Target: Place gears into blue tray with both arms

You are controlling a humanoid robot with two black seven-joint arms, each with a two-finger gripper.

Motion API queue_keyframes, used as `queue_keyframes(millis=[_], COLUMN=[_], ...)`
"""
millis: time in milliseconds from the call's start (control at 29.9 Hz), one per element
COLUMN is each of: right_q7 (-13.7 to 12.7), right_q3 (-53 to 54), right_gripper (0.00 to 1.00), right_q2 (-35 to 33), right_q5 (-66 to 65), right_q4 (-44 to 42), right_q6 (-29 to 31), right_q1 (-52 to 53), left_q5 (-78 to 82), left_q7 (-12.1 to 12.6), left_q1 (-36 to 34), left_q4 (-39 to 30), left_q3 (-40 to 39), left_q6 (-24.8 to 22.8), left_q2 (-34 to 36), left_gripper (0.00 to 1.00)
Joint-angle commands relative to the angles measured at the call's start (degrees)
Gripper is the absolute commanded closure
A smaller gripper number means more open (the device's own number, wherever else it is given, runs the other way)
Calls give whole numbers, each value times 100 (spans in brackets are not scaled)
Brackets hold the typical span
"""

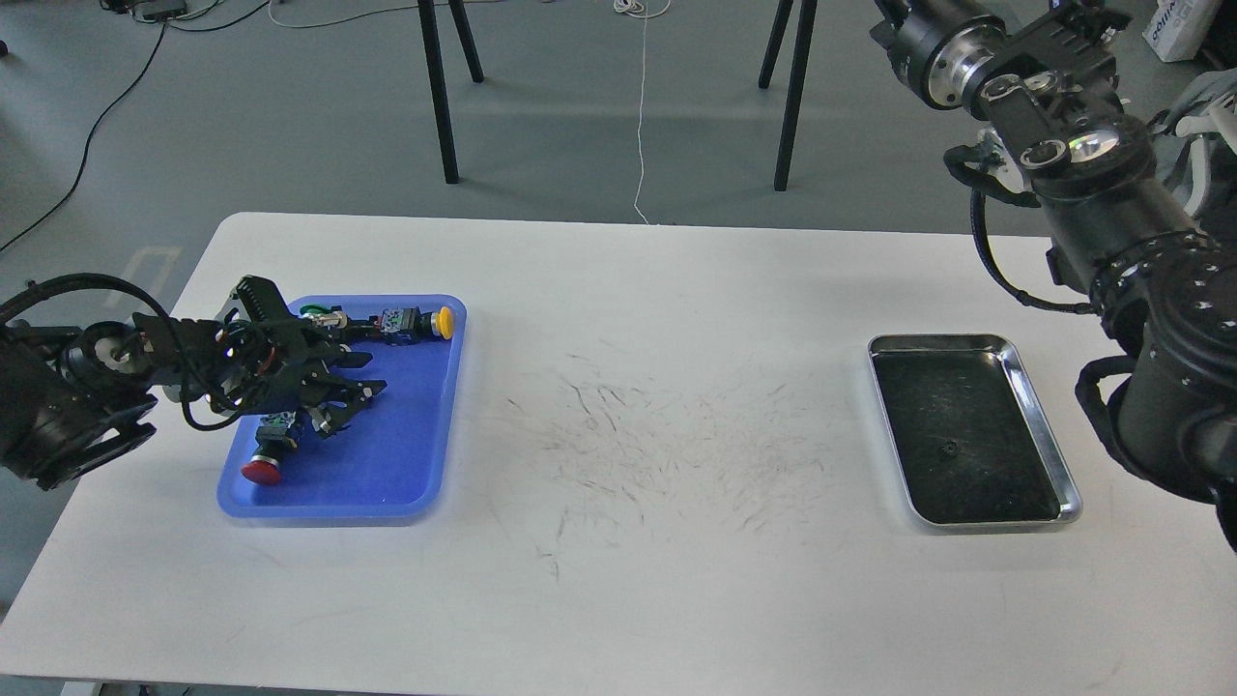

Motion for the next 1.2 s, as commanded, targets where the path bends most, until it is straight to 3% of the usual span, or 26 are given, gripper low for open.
queue_keyframes(millis=[0,501,835,1170], right_q7=[9,53,71,62], right_q3=[0,-35,-35,0], right_gripper=[1,1,1,1], right_q2=[-7,-68,-209,-420], right_q5=[0,8,9,61], right_q4=[0,9,9,53], right_q6=[0,-8,44,220], right_q1=[-35,-439,-518,-571], left_q5=[-46,-2251,-4343,-5371], left_q7=[0,0,0,0], left_q1=[-240,-812,-1155,-1137], left_q4=[-1,52,34,43], left_q3=[-31,-944,-2367,-4371], left_q6=[5,-39,-1550,-2280], left_q2=[83,-48,-821,-1761], left_gripper=[58,44,37,33])
